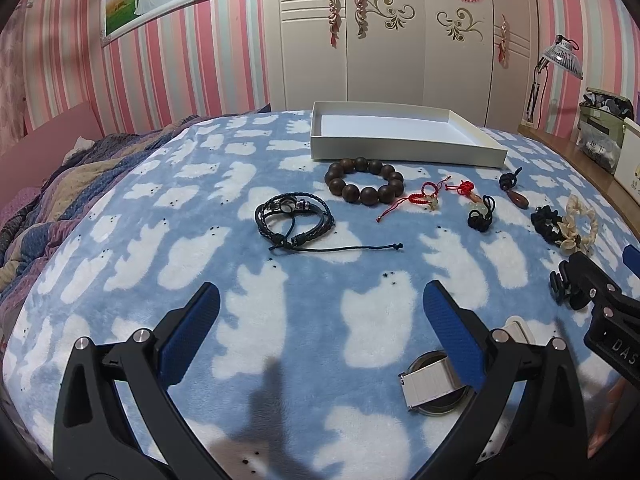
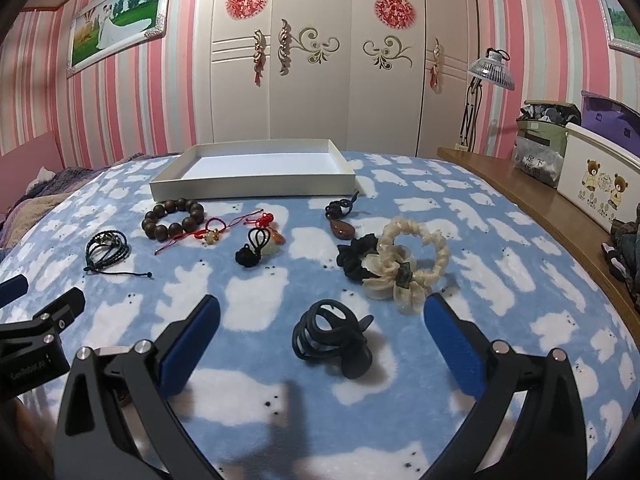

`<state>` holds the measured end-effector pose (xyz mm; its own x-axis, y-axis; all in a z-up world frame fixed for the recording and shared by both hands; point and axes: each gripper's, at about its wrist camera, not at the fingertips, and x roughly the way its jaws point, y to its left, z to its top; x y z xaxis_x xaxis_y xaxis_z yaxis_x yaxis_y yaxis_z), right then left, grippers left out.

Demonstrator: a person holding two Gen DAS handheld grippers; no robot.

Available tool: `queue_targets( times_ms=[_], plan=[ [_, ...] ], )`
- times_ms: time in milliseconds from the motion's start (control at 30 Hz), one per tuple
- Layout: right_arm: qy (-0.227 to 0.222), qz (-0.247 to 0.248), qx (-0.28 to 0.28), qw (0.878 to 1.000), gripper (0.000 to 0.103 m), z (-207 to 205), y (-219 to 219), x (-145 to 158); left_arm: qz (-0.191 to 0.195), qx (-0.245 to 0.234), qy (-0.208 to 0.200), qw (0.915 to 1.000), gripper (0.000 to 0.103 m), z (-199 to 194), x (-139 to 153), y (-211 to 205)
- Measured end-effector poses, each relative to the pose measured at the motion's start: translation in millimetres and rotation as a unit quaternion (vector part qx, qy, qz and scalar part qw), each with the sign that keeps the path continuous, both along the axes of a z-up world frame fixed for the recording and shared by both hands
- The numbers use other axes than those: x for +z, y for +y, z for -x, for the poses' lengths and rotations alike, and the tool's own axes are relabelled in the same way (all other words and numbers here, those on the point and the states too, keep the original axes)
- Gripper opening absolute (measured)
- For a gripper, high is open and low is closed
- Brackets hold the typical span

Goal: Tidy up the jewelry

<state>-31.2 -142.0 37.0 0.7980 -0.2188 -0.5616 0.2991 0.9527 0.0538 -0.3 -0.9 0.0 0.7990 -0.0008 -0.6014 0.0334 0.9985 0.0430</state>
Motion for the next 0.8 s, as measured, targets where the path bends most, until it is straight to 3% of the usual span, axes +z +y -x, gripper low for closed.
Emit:
queue_targets(
  times_ms=[800],
  plan=[
    [-0.002, 0.001, -0.001, 1.000, 0.101, 1.6, 0.0, 0.9, 0.005, 0.000, 0.001, 1.0000, 0.100, 0.0, 0.2, 2.5]
  ],
)
